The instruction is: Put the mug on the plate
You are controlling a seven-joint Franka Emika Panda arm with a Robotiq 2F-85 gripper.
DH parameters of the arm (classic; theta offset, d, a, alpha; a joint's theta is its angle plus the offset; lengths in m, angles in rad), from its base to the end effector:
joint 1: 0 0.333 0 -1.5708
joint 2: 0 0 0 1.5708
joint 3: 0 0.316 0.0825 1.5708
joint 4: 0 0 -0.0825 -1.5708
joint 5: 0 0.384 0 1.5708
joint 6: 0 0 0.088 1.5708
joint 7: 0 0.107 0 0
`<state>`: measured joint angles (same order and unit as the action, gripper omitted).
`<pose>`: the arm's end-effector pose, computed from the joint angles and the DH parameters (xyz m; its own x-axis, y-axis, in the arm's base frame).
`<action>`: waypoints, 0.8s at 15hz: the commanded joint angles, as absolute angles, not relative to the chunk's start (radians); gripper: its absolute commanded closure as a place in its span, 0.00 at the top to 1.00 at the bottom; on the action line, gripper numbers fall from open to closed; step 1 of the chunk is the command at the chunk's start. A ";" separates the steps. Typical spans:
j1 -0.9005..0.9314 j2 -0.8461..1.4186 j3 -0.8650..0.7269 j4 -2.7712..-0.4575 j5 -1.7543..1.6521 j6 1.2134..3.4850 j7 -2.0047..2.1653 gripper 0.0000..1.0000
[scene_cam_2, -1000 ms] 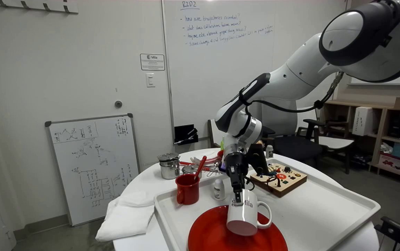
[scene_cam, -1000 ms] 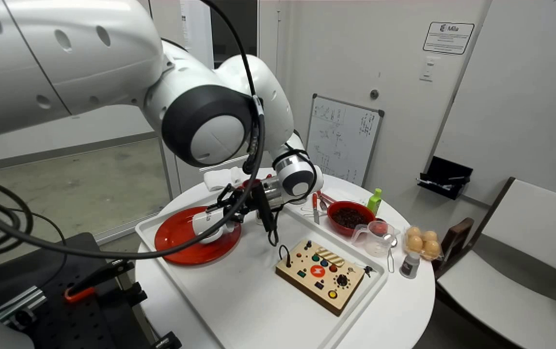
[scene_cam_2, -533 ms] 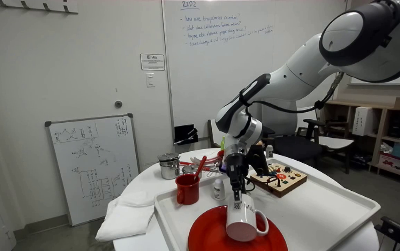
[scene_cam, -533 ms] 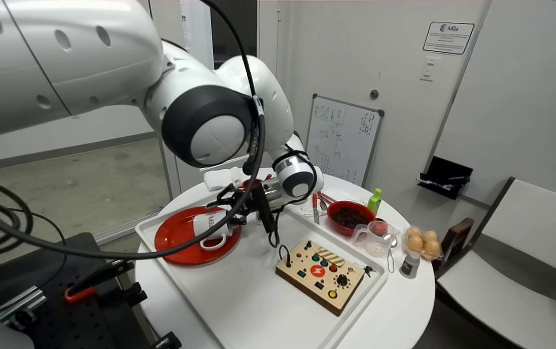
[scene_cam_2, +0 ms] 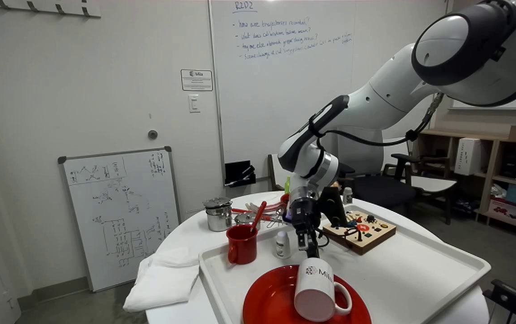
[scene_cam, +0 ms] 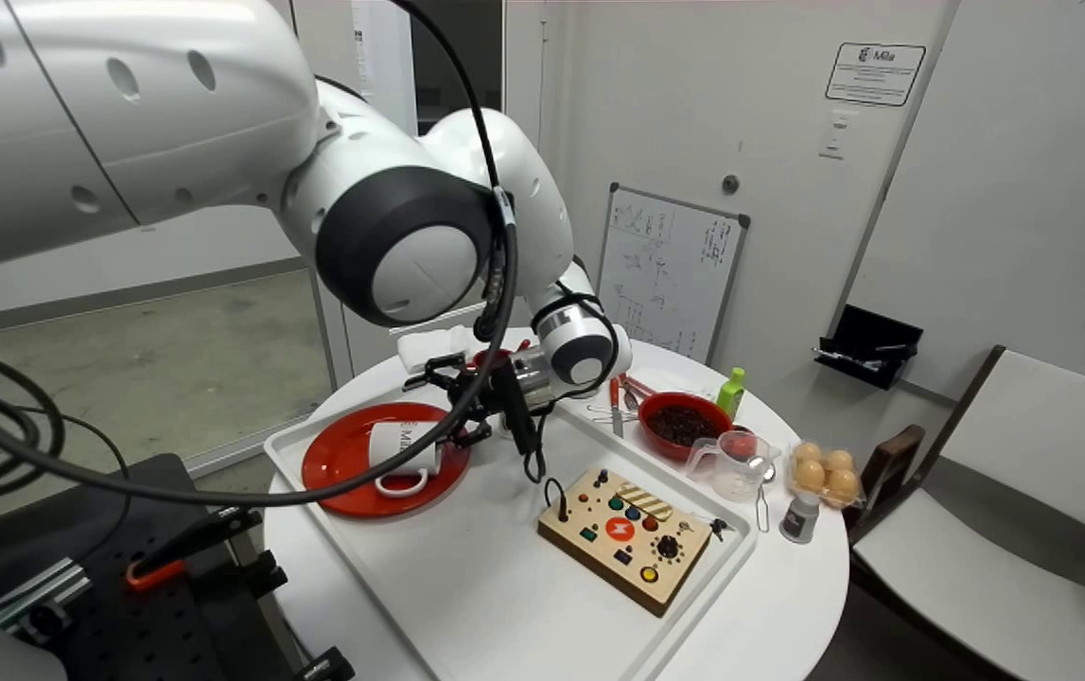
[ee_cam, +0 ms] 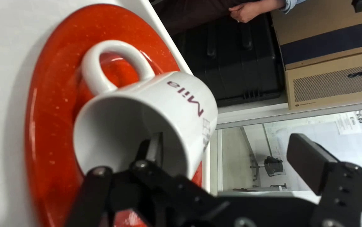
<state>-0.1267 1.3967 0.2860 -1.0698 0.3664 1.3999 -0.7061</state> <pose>0.5976 0.1060 -0.0337 0.6161 0.7240 -0.3102 0.0780 -0.4479 -0.8907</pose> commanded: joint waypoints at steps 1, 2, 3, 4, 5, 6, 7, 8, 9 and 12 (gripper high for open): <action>-0.117 1.376 0.273 -1.090 0.365 1.439 -0.669 1.00; -0.113 1.365 0.265 -1.098 0.360 1.463 -0.650 1.00; -0.110 1.357 0.259 -1.104 0.357 1.486 -0.634 1.00; -0.108 1.347 0.251 -1.111 0.353 1.510 -0.619 1.00; -0.106 1.339 0.245 -1.116 0.350 1.530 -0.605 1.00; -0.104 1.330 0.239 -1.122 0.347 1.548 -0.595 1.00; -0.102 1.323 0.234 -1.126 0.345 1.563 -0.585 1.00; -0.100 1.316 0.231 -1.130 0.343 1.576 -0.577 1.00; -0.097 1.309 0.228 -1.134 0.342 1.587 -0.572 1.00; -0.086 1.276 0.210 -1.160 0.333 1.629 -0.552 1.00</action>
<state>-0.1055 1.3420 0.2344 -1.0884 0.3550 1.5762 -0.5787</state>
